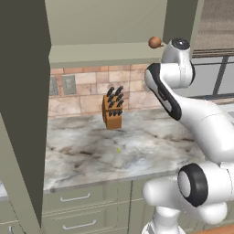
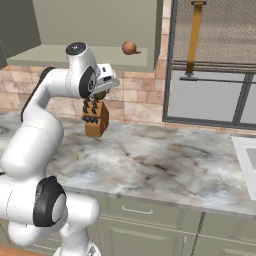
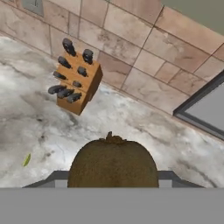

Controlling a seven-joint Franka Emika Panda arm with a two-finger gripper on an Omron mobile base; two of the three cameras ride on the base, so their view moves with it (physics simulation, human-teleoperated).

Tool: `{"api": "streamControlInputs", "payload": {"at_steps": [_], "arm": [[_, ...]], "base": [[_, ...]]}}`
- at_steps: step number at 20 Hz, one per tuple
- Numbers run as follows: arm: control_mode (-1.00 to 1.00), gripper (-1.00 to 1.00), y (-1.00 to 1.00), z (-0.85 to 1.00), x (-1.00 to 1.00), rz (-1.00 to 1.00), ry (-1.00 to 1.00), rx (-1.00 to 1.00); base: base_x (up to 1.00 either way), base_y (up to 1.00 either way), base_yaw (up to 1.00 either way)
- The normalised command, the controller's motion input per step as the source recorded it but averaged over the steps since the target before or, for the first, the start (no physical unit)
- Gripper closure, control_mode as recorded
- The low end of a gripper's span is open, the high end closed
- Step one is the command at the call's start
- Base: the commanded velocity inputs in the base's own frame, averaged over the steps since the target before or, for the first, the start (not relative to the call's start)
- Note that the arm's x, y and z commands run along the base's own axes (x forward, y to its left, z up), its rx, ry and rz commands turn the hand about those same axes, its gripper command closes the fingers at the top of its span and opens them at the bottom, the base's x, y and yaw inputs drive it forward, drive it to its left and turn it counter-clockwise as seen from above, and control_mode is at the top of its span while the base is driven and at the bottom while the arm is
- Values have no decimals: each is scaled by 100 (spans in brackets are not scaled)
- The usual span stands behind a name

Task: Pick the kiwi, lemon wedge, onion from the counter and place them in the cabinet. Then close the cabinet.

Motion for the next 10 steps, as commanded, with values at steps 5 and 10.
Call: {"api": "streamControlInputs", "payload": {"at_steps": [5, 10], "arm": [[-100, 100, 7, 72, 36, 0, -1, 0], [-100, 100, 11, 61, 42, 0, -5, 0]], "base": [[0, 0, 0], [0, 0, 0]]}}
